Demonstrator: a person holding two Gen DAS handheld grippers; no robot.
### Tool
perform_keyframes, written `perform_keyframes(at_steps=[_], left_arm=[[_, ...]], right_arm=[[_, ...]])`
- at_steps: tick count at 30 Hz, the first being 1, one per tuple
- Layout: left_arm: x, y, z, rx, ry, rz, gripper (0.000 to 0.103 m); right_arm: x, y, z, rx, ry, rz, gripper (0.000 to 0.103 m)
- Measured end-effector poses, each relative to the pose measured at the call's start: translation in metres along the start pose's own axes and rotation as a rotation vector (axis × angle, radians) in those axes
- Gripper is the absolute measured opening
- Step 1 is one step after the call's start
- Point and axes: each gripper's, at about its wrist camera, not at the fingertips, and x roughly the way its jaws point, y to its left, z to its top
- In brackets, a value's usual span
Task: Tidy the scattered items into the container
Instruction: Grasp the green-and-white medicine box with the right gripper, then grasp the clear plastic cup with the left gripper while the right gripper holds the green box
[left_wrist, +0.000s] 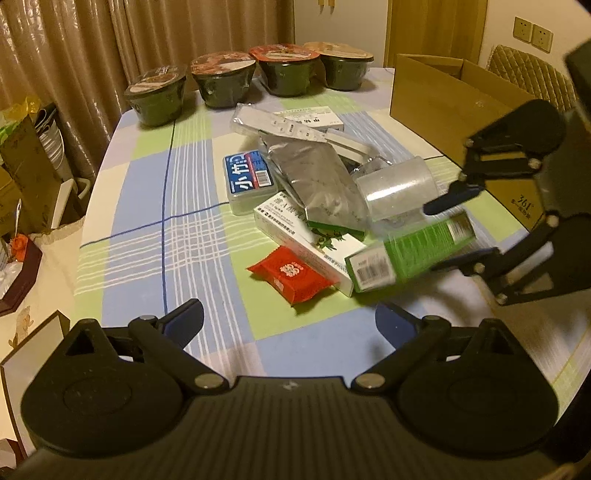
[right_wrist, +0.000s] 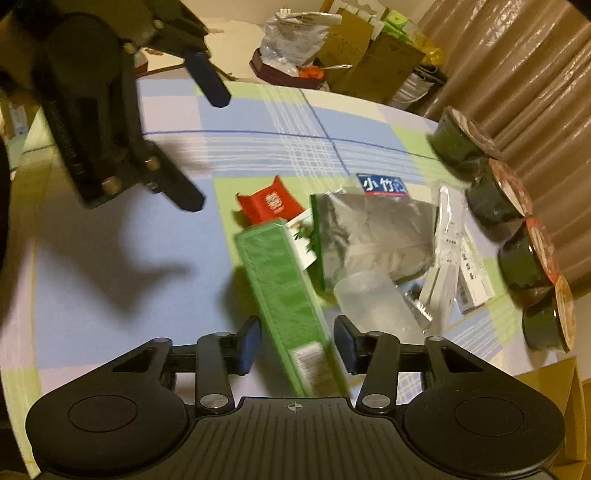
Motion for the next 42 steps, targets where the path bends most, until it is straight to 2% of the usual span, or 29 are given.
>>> perform_keyframes(at_steps=[4,12,13,16,20,26,29,35,42], left_arm=[[0.001,-0.004,-0.002,0.017,0.005,-0.003,0.098],[0.0,-0.006,-0.002,0.043,0.01,-0.009,0.098],[0.0,-0.007,-0.001,0.042,0.011,-0.011,0.098],[0.0,-0.01,0.003,0.047,0.002,-0.023,0.097],[0.001,-0.019,0.013,0.072,-0.019,-0.053,0.095],[0.01,-0.047,0.029,0.17,-0.039,-0.105,0.094],[0.02,-0.064,0.036,0.23,-0.025,-0.108,0.093],[0.045,-0.092,0.053,0.189,0.005,-0.105,0.092],[0.073,-0.108,0.068,-0.027,0.027,-0.023,0.092]], right_arm=[[0.0,0.014,-0.008,-0.046,0.001,-0.007,0.05],[0.014,0.028,0.002,-0.151,-0.015,-0.029,0.05],[0.016,0.025,0.001,-0.135,-0.007,-0.021,0.046],[0.013,0.015,0.002,-0.029,0.027,-0.022,0.043],[-0.001,-0.011,-0.005,0.267,0.077,-0.003,0.033],[-0.024,-0.026,-0.041,0.663,0.122,0.033,0.033],[-0.039,-0.024,-0.063,0.81,0.127,-0.001,0.033],[-0.053,-0.014,-0.085,0.952,0.116,-0.102,0.032],[-0.06,-0.015,-0.106,1.022,0.048,-0.145,0.032]])
